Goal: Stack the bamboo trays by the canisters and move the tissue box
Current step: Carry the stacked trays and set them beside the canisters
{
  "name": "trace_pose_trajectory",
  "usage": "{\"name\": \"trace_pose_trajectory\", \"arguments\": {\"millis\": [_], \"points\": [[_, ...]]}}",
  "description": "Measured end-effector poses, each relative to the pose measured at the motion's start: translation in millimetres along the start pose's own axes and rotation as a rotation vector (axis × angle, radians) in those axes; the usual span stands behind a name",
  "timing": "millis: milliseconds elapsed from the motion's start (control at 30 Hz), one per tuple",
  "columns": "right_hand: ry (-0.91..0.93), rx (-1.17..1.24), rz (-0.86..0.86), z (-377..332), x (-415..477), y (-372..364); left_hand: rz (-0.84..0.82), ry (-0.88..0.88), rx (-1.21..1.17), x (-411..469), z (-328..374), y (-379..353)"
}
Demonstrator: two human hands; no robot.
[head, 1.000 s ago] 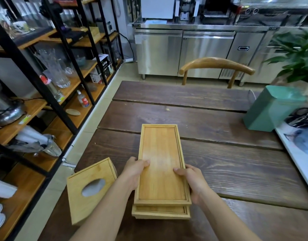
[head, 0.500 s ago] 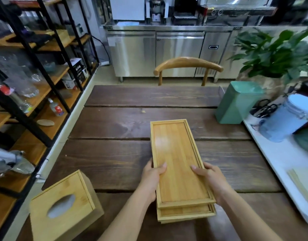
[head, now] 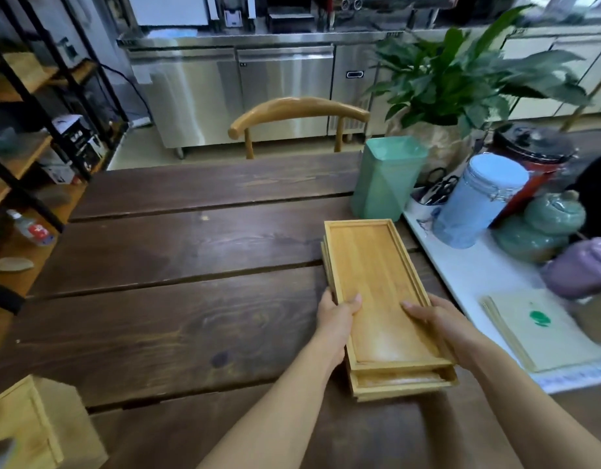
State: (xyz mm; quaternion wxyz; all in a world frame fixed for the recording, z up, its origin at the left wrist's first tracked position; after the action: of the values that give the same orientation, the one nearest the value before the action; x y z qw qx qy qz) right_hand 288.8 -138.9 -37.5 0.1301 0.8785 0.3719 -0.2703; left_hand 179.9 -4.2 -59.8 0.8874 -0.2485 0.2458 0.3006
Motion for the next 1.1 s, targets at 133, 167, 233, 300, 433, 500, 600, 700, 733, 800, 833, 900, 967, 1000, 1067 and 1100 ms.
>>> {"name": "trace_pose_trajectory", "arguments": {"millis": [133,167,233,300,433,500,600,700,733,800,833,900,967,1000,1067,1100], "points": [[0.001,0.016,0.022,1.8,4.3,19.9,-0.046,-0.059,0.081,15.5,-4.6,-18.7],[0.004,0.011,0.027,2.0,5.4,23.4,-0.047,-0.076,0.098,18.6,-5.1,-21.0],[0.005,0.004,0.029,3.6,7.9,28.9,-0.048,-0.091,0.121,23.8,-8.7,-24.5],[0.011,0.014,0.015,4.2,8.7,33.0,-0.055,-0.106,0.123,27.1,-12.5,-28.1],[0.022,0.037,0.003,6.4,7.7,36.3,-0.087,-0.119,0.107,34.2,-21.8,-33.3],[0.034,0.02,-0.001,6.2,6.7,36.4,-0.092,-0.117,0.1,35.8,-26.7,-35.6],[0.051,-0.017,0.012,2.1,6.9,42.0,-0.068,-0.114,0.1,34.7,-30.0,-41.1],[0.063,-0.062,0.029,-4.9,7.9,49.7,-0.042,-0.106,0.105,35.2,-32.3,-47.4],[0.063,-0.077,0.03,-6.5,8.9,51.7,-0.04,-0.104,0.095,37.2,-33.3,-49.1],[0.063,-0.111,0.028,-10.8,10.7,55.6,-0.045,-0.1,0.082,40.7,-33.9,-54.4],[0.059,-0.128,0.027,-12.5,11.5,57.5,-0.045,-0.098,0.085,41.1,-32.8,-57.1],[0.054,-0.152,0.031,-14.7,13.1,63.6,-0.055,-0.094,0.094,41.8,-30.8,-63.6],[0.048,-0.167,0.043,-15.2,15.6,70.2,-0.072,-0.095,0.102,44.6,-29.8,-69.7],[0.044,-0.181,0.047,-14.7,16.6,72.6,-0.074,-0.096,0.106,45.6,-29.4,-71.2],[0.046,-0.214,0.05,-14.5,18.0,74.5,-0.071,-0.1,0.113,47.6,-29.4,-71.5],[0.055,-0.224,0.053,-15.7,18.0,74.0,-0.069,-0.103,0.118,48.1,-29.3,-71.2]]}}
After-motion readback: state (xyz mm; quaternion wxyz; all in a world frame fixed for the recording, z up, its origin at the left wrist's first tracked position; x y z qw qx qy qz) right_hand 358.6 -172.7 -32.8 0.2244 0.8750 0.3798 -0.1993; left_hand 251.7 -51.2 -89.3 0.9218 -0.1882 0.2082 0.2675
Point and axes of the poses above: each hand's wrist, its own x-axis towards the middle knuckle, its own y-axis out of the back of the hand, z = x × y, the point moved 10 cm from there along x, towards the middle knuckle, and after that the axes turned 6 degrees about -z, right-handed, at the moved point
